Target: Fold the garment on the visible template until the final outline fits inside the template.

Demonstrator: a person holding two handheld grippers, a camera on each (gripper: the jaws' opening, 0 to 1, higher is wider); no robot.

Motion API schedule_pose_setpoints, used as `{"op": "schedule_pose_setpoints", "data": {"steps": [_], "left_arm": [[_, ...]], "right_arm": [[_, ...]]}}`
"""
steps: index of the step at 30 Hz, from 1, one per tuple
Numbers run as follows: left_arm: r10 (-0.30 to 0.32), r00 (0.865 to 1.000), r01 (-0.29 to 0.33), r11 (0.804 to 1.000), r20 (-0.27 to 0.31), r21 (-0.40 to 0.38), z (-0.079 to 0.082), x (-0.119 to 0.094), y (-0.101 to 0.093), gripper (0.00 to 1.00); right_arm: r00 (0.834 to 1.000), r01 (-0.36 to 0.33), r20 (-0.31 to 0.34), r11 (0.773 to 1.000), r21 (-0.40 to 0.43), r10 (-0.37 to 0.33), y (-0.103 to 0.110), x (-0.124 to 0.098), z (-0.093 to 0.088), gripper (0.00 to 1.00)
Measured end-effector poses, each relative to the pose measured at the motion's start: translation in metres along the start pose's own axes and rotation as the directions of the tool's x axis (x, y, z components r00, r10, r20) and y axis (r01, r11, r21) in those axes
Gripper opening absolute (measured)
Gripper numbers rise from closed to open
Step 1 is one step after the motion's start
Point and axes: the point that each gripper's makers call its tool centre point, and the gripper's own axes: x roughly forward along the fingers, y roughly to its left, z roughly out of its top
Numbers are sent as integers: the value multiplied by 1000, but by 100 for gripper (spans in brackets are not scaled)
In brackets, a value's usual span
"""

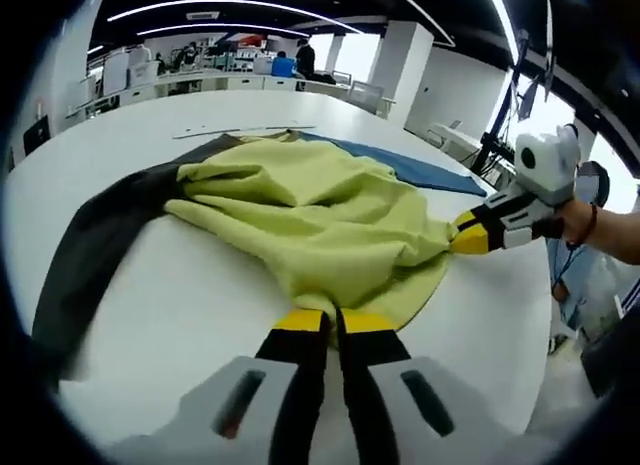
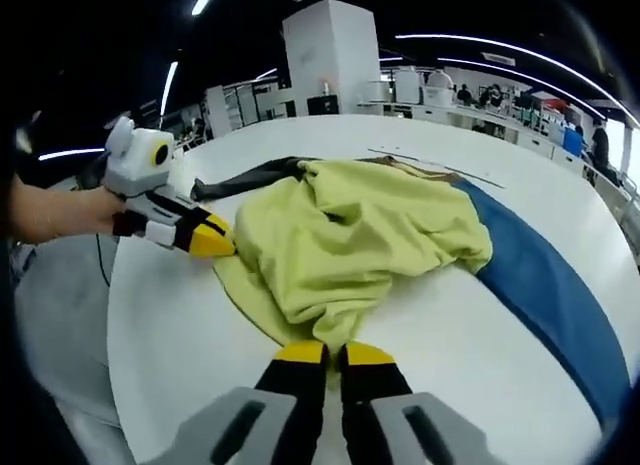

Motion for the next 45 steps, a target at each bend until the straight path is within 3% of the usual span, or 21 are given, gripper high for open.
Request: {"op": "schedule_pose_setpoints", "data": {"steps": [3,8,12,15,17,18,24,27,30,36,41,45], "left_arm": [[0,1000,0,1000,9,11,6,-8,-2,0],[14,999,-16,998,39,55,26,-27,-5,0],[34,995,-41,996,90,79,61,-39,-3,0],[88,988,-93,995,130,34,90,-42,6,0],[93,987,-98,994,135,36,103,-39,9,0],[112,985,-116,993,134,19,111,-37,14,0],[139,976,-136,990,168,-26,150,-21,31,0],[152,973,-144,988,173,-60,157,-11,44,0],[169,972,-155,983,166,-97,159,1,58,0],[215,967,-198,972,135,-131,155,26,87,0],[250,961,-237,965,118,-112,152,46,105,1],[256,962,-241,960,94,-145,146,61,116,1]], "right_arm": [[999,-17,39,999,38,16,5,-6,8,0],[995,-25,95,999,33,22,10,-22,29,0],[989,-22,149,1000,0,22,10,-35,61,0],[982,-11,187,999,39,4,1,-39,90,0],[982,-1,189,999,46,-8,-6,-39,104,0],[979,23,200,998,50,-33,-15,-36,119,0],[973,66,217,996,64,-79,-43,-24,159,0],[975,85,196,992,94,-102,-57,-10,166,0],[981,117,140,984,132,-135,-72,8,162,0],[986,118,98,977,181,-137,-90,52,157,0],[988,117,75,968,221,-136,-101,78,152,0],[989,123,50,956,267,-141,-112,94,145,0]]}}
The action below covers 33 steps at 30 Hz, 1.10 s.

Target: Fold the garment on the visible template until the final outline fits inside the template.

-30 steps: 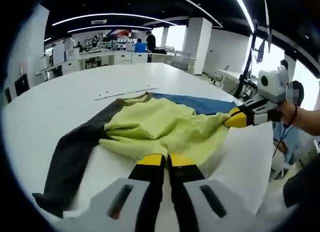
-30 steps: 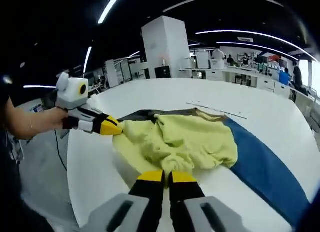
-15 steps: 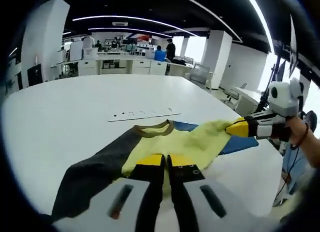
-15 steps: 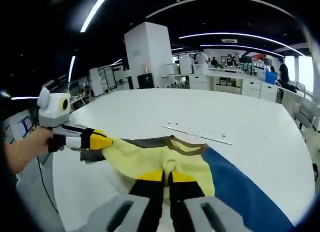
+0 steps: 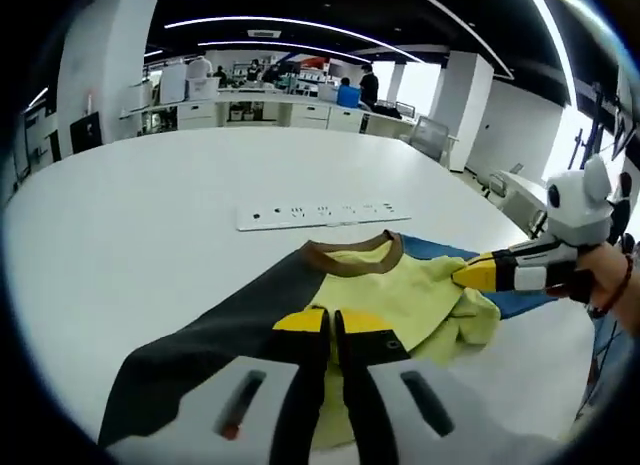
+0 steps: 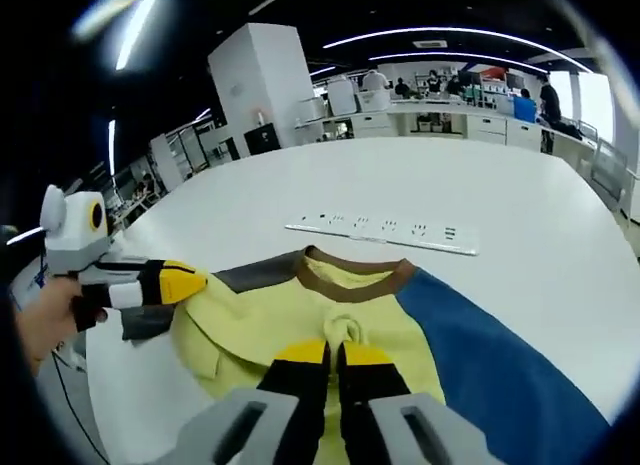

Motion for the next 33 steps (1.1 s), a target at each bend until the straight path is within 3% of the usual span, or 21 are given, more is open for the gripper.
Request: {"op": "schedule_pose_setpoints", "data": {"steps": [13,16,17,20,27,33], "left_arm": [[46,996,-42,998,-80,52,-22,24,14,9],[53,997,-52,998,-54,26,-15,17,15,21],[66,997,-65,997,-30,36,-10,14,16,27],[83,996,-81,994,-30,73,-6,4,17,44],[52,999,-52,993,0,104,1,-28,9,55],[8,1000,-9,991,8,130,-4,-49,-3,59]], "right_arm": [[997,-3,-78,1000,28,5,-14,17,-18,1],[999,-7,-50,1000,11,8,-14,9,-8,10],[1000,-4,-29,1000,2,4,-15,4,-2,15],[1000,-21,2,1000,-4,21,-14,-11,7,29],[998,-41,42,998,-55,44,-13,-50,12,48],[998,-64,14,995,-77,66,-5,-67,-6,50]]}}
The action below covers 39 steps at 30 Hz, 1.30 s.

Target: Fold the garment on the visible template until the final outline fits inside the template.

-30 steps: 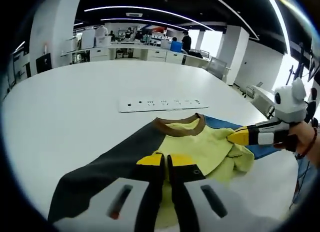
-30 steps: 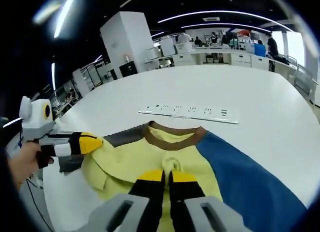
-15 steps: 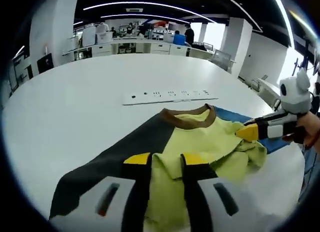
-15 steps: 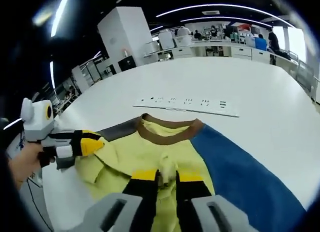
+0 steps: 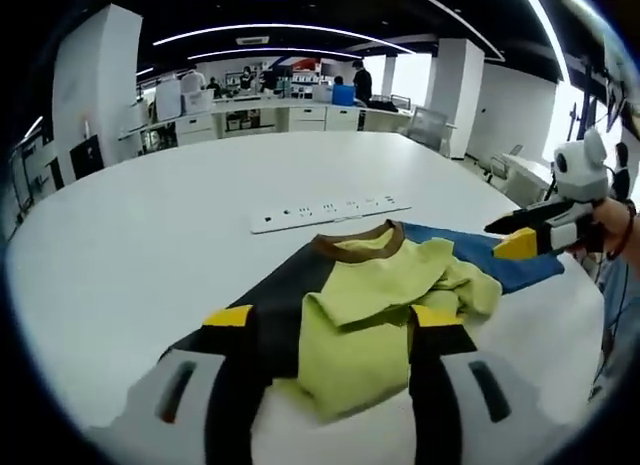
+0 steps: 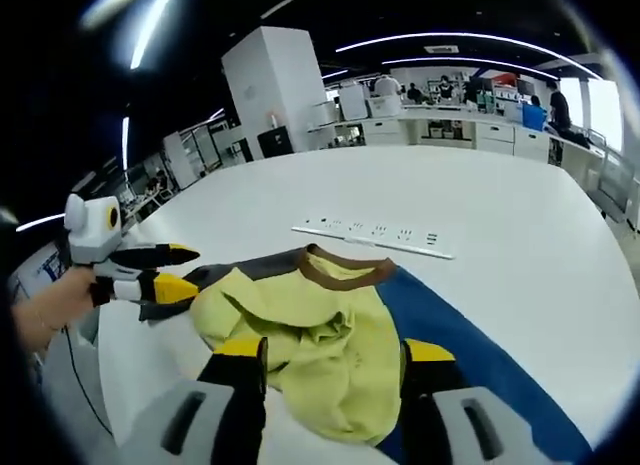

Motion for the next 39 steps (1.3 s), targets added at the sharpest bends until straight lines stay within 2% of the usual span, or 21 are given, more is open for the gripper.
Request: {"op": "schedule_pose_setpoints", "data": {"steps": [4,8,13,16,21,26,29,34,37,39], "left_arm": [[-18,1000,18,1000,-4,7,-8,-7,-9,58],[-40,999,40,999,-11,11,-16,-8,-22,55],[-75,997,75,997,-2,11,-21,-3,-40,47],[-107,994,108,994,-8,32,-25,3,-54,41],[-140,990,140,990,-20,32,-32,14,-67,30],[-101,993,104,993,-55,61,-42,27,-64,28],[-83,994,86,995,-67,44,-45,34,-61,25],[-68,993,72,997,-91,39,-51,38,-60,24],[-49,994,55,997,-100,52,-55,40,-59,23],[-38,994,42,998,-102,37,-57,41,-56,20]], "right_arm": [[1000,-24,-18,999,-28,23,12,0,-11,46],[999,-34,-10,999,-30,34,17,5,-12,39],[999,-37,8,999,-30,37,22,16,-7,28],[999,-42,17,999,-24,43,26,24,-4,25],[999,-39,-3,999,-8,39,26,40,-8,20],[999,-20,-26,1000,20,20,20,53,-14,15],[999,-13,-44,1000,29,14,17,60,-18,12],[999,6,-41,999,45,-4,13,69,-18,9],[997,23,-72,998,65,-18,11,72,-24,7],[998,25,-66,997,67,-20,12,71,-23,6]]}}
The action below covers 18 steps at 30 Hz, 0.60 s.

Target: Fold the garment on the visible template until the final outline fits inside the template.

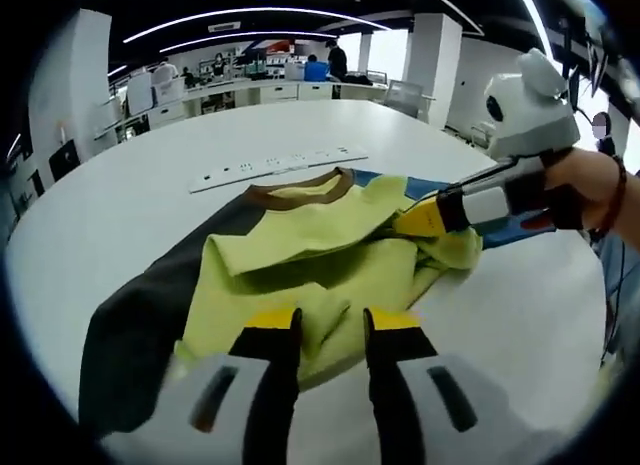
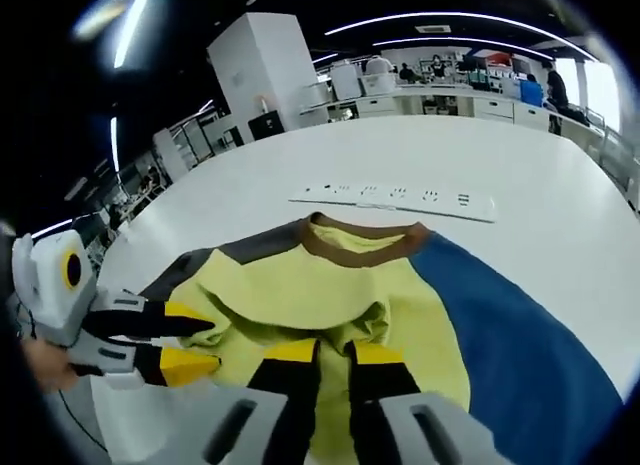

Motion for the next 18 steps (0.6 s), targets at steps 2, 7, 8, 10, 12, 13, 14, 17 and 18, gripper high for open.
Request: {"op": "schedule_pose_setpoints", "data": {"steps": [2,7,8,10,12,13,14,17,18], "left_arm": [[8,1000,-8,1000,10,-26,1,0,4,17],[-17,998,22,997,66,-80,10,-11,4,1],[-23,996,30,997,88,-76,15,-14,4,1],[-35,996,39,998,79,-56,15,-19,2,0],[-43,996,47,998,76,-48,15,-24,2,0],[-45,996,48,998,79,-48,16,-27,2,0],[-47,995,51,998,84,-47,17,-31,2,0],[-50,996,51,999,77,-11,17,-45,3,0],[-49,996,49,999,78,0,16,-52,4,0]], "right_arm": [[1000,1,1,1000,-1,-1,0,0,0,2],[1000,4,12,1000,-1,-4,-2,-8,3,0],[1000,4,13,1000,-1,-4,-3,-9,4,0],[1000,3,16,1000,1,-3,-3,-13,4,0],[1000,1,15,1000,4,-1,-2,-18,4,0],[1000,-1,16,1000,2,1,-1,-21,4,0],[1000,-4,18,1000,2,4,0,-26,4,0],[1000,-5,22,1000,-2,5,1,-38,3,0],[1000,-3,26,1000,-10,3,1,-44,2,0]]}}
